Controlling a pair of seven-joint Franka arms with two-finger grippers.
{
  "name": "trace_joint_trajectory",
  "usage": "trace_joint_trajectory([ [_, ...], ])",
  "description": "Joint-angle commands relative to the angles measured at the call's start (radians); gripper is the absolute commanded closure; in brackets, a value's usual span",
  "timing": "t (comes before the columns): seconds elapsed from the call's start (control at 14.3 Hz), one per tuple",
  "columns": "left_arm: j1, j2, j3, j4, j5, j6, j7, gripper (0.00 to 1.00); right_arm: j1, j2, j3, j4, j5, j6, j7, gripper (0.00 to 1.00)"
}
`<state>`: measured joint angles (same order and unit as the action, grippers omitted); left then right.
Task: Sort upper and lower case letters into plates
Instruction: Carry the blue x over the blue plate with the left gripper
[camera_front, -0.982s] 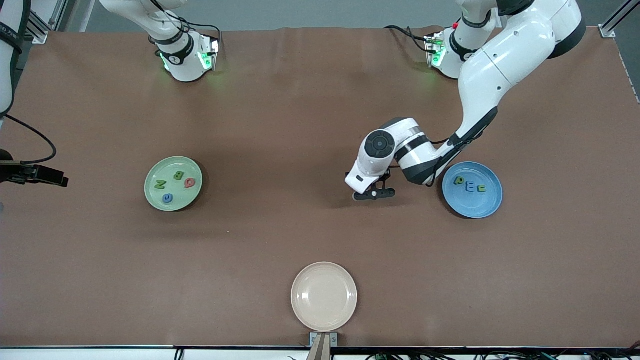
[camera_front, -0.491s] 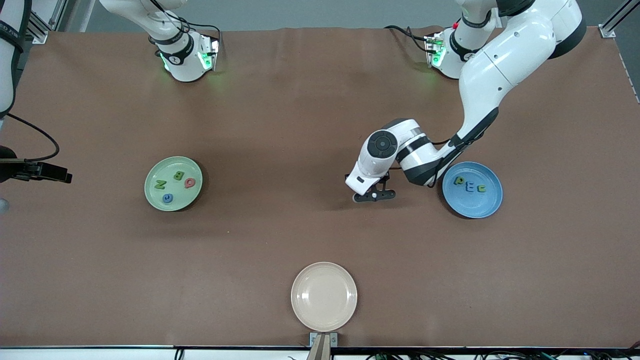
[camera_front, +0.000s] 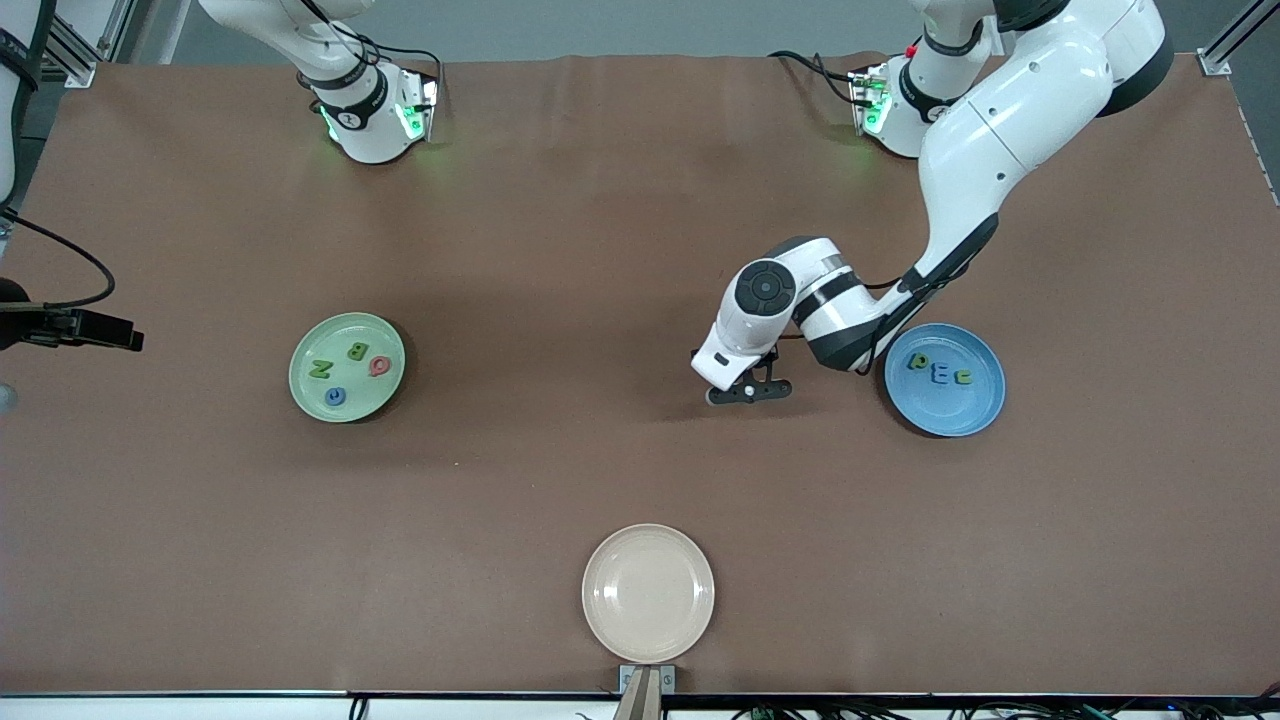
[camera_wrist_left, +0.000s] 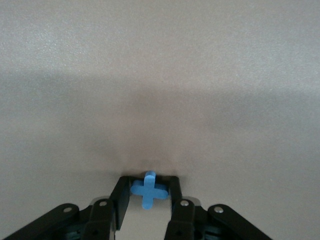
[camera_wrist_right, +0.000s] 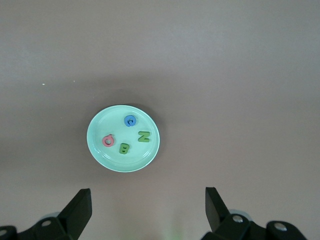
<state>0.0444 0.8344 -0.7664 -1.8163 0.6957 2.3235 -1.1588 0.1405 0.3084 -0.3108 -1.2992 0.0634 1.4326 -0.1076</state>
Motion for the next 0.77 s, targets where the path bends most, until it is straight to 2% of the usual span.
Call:
trace_joint_trajectory([
  [0.0,-0.012,-0.003,0.010,-0.005,0.015,0.017,0.004,0.69,-0.074,-0.047,0.094,-0.032,-0.003,-0.004,0.000,0.00],
  [0.42,-0.003,-0.021,0.009,-0.006,0.015,0.002,0.010,0.79,-0.148,-0.150,0.203,-0.161,-0.010,0.052,0.075,0.00],
  [0.7,0.037,-0.089,-0.013,-0.005,0.008,-0.076,0.091,0.80,-0.156,-0.181,0.214,-0.183,-0.017,0.045,0.077,0.00],
])
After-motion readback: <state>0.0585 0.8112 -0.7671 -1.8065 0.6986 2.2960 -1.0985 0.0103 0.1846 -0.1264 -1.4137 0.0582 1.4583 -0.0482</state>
